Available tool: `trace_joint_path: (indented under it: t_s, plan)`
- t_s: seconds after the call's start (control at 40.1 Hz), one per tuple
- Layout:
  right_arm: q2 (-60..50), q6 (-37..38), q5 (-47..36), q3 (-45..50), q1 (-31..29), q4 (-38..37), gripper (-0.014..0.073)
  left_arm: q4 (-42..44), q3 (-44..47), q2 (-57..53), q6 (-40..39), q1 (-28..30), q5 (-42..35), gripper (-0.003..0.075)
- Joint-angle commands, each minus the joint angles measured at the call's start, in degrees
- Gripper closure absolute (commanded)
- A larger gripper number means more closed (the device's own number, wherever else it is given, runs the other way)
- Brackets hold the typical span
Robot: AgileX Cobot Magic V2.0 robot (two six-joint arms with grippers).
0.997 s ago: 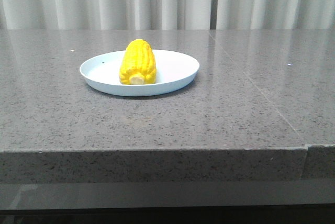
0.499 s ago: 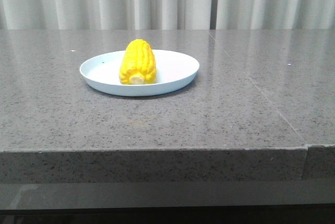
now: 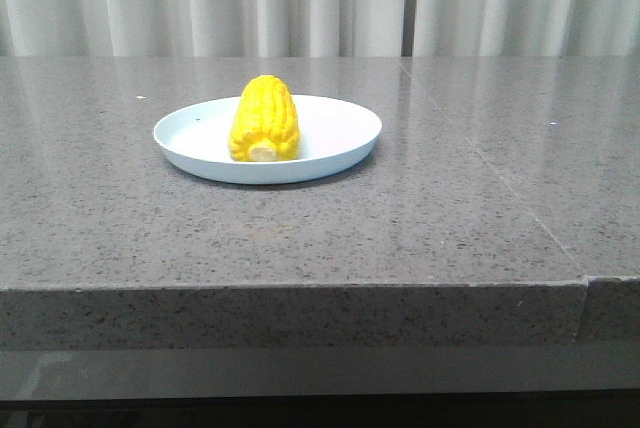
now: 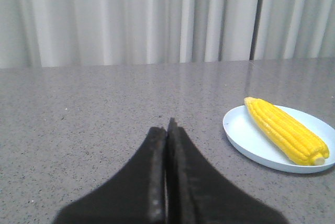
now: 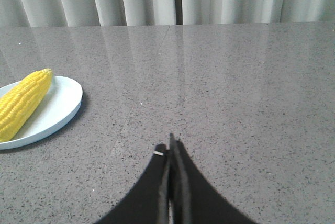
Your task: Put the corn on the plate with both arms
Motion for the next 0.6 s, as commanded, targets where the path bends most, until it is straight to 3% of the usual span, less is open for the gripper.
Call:
trace_joint_path:
  t_s: [0.0, 0.274, 0.524, 0.573]
  plan:
    - [0.47, -0.55, -4.53, -1.30, -0.24, -0.72, 0.0684, -1.99, 1.73, -1.80, 2.21, 2.62, -6.79, 0.0741]
    - [0.47, -0.55, -4.49, -1.30, -0.24, -0.72, 0.0684, -3.29, 10.31, -3.52, 3.74, 9.55, -9.75, 0.0741]
    - [0.47, -0.55, -4.50, -1.30, -0.24, -0.72, 0.0684, -3.29, 19.83, -3.52, 3.74, 10.48, -21.49, 0.0741]
    - [0.47, -0.55, -4.50, -1.30, -0.24, -0.72, 0.0684, -3.29, 19.69, -3.52, 3.74, 10.48, -20.12, 0.0741]
